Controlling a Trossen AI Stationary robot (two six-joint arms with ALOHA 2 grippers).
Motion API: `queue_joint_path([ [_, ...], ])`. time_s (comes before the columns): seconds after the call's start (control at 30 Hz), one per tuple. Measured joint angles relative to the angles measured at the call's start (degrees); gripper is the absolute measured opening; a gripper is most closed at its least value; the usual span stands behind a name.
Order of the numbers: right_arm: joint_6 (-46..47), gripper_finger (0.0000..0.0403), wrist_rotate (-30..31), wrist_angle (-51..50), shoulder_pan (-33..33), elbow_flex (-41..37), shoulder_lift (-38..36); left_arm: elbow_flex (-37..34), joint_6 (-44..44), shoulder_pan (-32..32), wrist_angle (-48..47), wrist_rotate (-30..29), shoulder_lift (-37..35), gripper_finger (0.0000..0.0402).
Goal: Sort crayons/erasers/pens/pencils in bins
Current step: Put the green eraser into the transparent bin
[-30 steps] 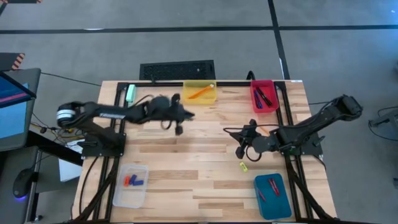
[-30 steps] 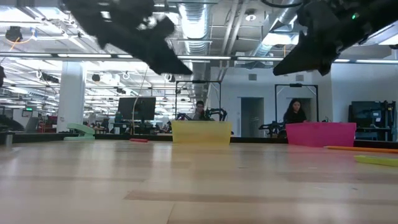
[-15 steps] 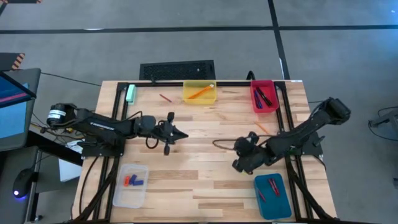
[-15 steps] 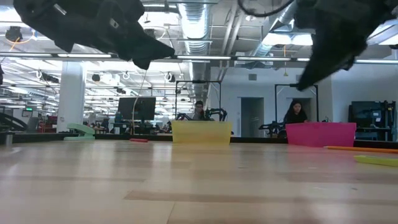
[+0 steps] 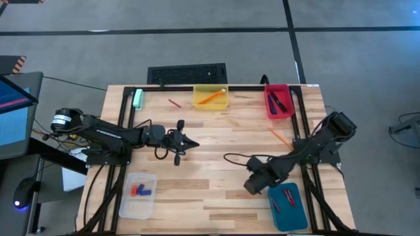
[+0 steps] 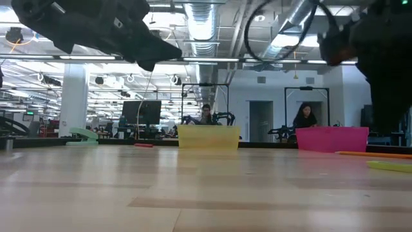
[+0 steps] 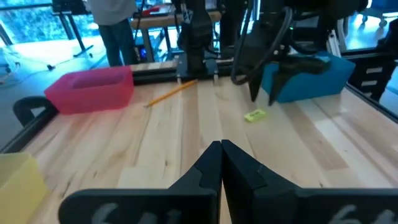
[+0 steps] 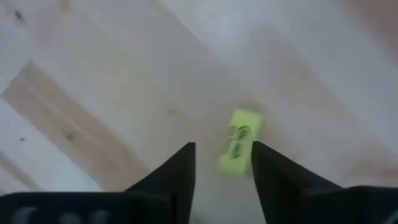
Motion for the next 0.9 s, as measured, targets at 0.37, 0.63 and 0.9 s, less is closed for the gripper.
queue_joint_path([
  [0.37,3.35,0.0198,-4.21,0.38,-1.90,-2.05,1.50,0.01,0.02,0.01,-0.10,-0.06,0.80,0.0000],
  [0.63,4.89,0.0194,-4.23,1.50,-1.10,-2.67,1.44,0.01,0.02,0.01,-0.11,0.13,0.80,0.0000],
  [0.9,7.56,0.0193,-4.86,7.77,-1.10,-8.37,1.14,0.01,-0.24,0.01,-0.36,0.29,0.80,0.0000],
])
